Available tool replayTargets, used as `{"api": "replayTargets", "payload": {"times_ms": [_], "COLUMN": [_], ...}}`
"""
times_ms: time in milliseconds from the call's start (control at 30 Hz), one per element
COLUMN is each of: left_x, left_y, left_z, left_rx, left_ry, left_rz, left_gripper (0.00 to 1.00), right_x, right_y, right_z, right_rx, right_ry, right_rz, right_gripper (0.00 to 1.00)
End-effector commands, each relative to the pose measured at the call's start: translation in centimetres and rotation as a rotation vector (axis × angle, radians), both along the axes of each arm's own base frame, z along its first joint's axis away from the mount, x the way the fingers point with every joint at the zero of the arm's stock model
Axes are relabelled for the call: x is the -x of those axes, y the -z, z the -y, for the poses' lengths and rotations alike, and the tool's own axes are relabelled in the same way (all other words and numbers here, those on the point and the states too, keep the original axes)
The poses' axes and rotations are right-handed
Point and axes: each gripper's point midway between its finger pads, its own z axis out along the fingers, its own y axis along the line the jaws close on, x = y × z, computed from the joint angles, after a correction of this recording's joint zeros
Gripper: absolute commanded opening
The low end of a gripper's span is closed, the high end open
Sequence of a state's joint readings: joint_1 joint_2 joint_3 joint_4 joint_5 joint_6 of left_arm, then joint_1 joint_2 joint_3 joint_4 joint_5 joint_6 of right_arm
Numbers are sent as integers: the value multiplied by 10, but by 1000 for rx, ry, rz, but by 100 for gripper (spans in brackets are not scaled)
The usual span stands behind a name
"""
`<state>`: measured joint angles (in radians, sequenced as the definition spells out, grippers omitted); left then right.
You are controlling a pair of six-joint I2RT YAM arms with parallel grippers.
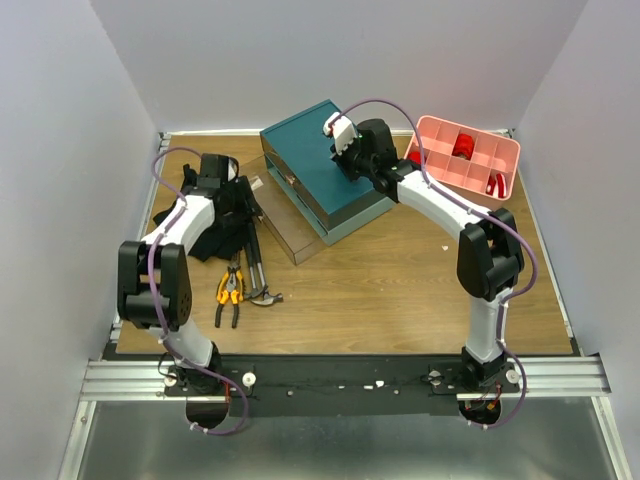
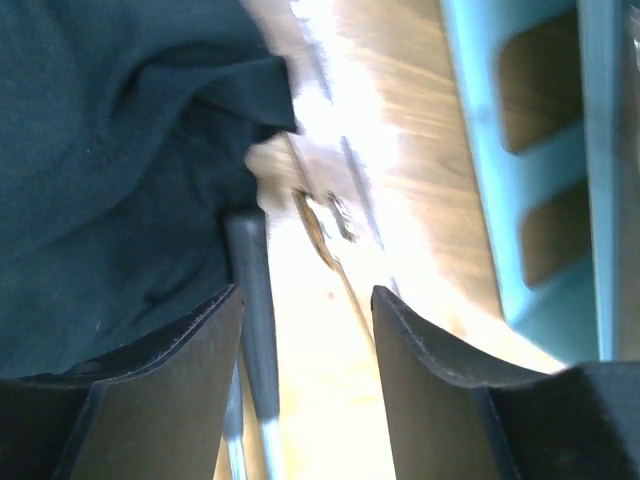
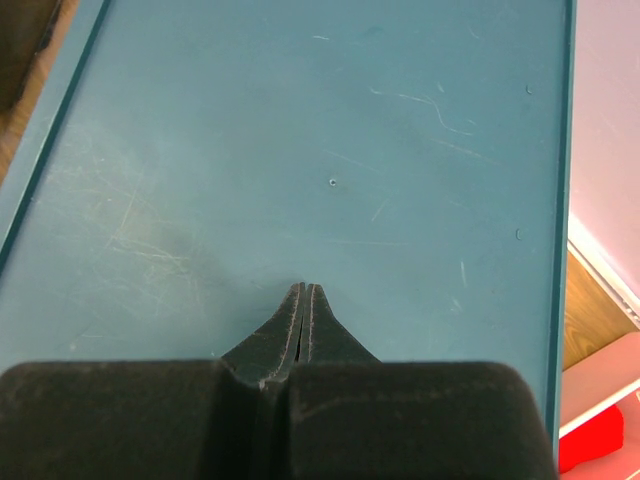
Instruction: Sort the tools into containers
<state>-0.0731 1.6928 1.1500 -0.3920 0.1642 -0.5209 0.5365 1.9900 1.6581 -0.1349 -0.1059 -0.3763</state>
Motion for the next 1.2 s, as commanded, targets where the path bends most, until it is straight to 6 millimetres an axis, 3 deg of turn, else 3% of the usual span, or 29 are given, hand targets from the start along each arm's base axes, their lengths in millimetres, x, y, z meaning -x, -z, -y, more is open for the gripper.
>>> {"api": "replayTargets", "payload": {"times_ms": [0, 67, 200, 267, 300, 400, 533, 1167], "left_x": [26, 41, 88, 111, 116, 128, 135, 156], "left_y": [-54, -57, -41, -29, -25, -15, -8, 51], "left_z": [6, -7, -40, -57, -61, -76, -81, -83], "left_rx": [-29, -136, -352, -456, -487, -565, -567, -521], "left_ry": [183, 280, 440, 533, 560, 612, 670, 745], "left_rz": [49, 46, -48, -73, -74, -54, -32, -169], "left_gripper": [66, 68, 68, 68, 67, 63, 46, 47], "right_x": [25, 26, 26, 25, 25, 27, 31, 33], "right_y": [89, 90, 86, 83, 82, 77, 77, 83], "right_z": [37, 38, 42, 44, 42, 41, 38, 40], "right_rx": [185, 191, 195, 188, 183, 170, 160, 171], "right_ry": [60, 59, 79, 91, 89, 81, 64, 60], "right_rz": [-224, -222, -208, -202, -201, -204, -219, -221], "right_gripper": [1, 1, 4, 18, 44, 63, 65, 66]}}
